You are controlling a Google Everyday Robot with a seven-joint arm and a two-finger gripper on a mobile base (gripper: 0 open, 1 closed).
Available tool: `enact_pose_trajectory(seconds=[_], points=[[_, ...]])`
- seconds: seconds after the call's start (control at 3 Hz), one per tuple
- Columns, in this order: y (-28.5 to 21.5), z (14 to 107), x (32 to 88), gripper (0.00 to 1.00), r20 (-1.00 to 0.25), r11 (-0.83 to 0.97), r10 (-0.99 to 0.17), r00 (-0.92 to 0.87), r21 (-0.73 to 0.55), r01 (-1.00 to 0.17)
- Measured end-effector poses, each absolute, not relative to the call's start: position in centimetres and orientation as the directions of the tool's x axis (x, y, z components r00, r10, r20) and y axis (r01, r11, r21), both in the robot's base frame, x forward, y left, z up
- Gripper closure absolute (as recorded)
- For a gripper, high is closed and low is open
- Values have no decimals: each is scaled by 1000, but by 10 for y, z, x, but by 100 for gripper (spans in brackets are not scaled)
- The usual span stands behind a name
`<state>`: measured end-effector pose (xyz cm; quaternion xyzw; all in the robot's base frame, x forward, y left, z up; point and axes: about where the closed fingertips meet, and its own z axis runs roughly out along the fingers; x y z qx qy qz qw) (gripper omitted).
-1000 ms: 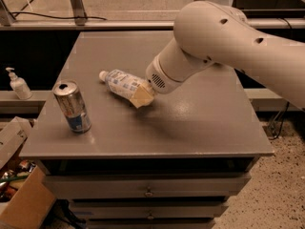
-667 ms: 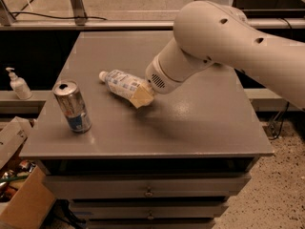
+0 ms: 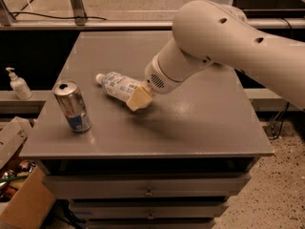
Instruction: Place blue plastic bottle upright
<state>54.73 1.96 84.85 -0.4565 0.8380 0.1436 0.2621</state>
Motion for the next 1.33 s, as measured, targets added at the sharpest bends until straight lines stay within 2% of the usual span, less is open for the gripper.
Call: enact_pose_trajectory(seconds=[0.33, 1.0, 1.33], points=[[20, 849, 546, 0, -570, 540, -691, -444, -1, -841], [30, 859, 550, 0, -549, 538, -715, -433, -36, -842], [50, 867, 554, 0, -506, 530, -753, -420, -90, -843]])
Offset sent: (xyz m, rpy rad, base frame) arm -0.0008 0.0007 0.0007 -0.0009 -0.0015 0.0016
